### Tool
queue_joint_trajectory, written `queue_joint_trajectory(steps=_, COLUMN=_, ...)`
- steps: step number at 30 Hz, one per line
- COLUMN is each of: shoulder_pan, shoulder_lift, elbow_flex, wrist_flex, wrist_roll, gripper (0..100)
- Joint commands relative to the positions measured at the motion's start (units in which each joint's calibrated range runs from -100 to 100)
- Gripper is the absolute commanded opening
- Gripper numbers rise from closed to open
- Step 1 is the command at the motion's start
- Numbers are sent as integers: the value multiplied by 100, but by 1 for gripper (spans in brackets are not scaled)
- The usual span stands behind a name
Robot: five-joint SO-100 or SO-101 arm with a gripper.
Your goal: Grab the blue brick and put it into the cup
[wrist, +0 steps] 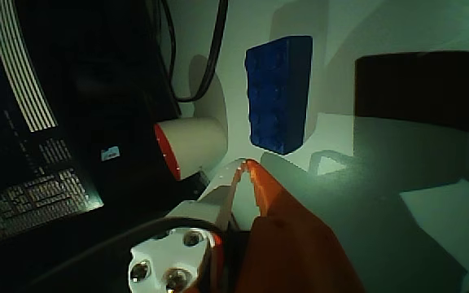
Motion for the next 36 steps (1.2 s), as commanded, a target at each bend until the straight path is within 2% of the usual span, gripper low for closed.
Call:
queue_joint_trajectory(steps=1, shoulder_pan=2, shoulder_lift=-144, elbow_flex=-104, wrist_flex=-25, wrist_roll=7, gripper=0)
queue_joint_trajectory(steps=10, shoulder_pan=2, shoulder_lift=-144, elbow_flex=-104, wrist_flex=-391, wrist_roll=266, gripper=0)
queue_joint_trajectory(steps=13, shoulder_pan=43, shoulder_lift=53, elbow_flex=-856, wrist_flex=-586, wrist_roll=476, gripper=0)
queue_joint_trajectory(steps=16, shoulder_pan=43, shoulder_lift=2306, elbow_flex=-2532, wrist_flex=-513, wrist_roll=535, gripper=0)
queue_joint_trajectory(steps=19, shoulder_pan=101, shoulder_lift=5015, elbow_flex=-5043, wrist_flex=470, wrist_roll=608, gripper=0)
queue_joint_trajectory(steps=21, shoulder_pan=150, shoulder_lift=5823, elbow_flex=-6257, wrist_flex=1307, wrist_roll=662, gripper=0)
queue_joint_trajectory(steps=24, shoulder_pan=290, shoulder_lift=6287, elbow_flex=-6783, wrist_flex=2249, wrist_roll=711, gripper=1)
queue_joint_trajectory(steps=26, shoulder_pan=406, shoulder_lift=6571, elbow_flex=-6683, wrist_flex=2769, wrist_roll=652, gripper=7)
queue_joint_trajectory(steps=28, shoulder_pan=776, shoulder_lift=6803, elbow_flex=-6710, wrist_flex=2810, wrist_roll=774, gripper=12)
queue_joint_trajectory(steps=31, shoulder_pan=1213, shoulder_lift=7345, elbow_flex=-6647, wrist_flex=2923, wrist_roll=1209, gripper=23)
queue_joint_trajectory(steps=33, shoulder_pan=1509, shoulder_lift=7534, elbow_flex=-6493, wrist_flex=3078, wrist_roll=1512, gripper=26)
queue_joint_trajectory(steps=36, shoulder_pan=1937, shoulder_lift=6838, elbow_flex=-5913, wrist_flex=3240, wrist_roll=1961, gripper=32)
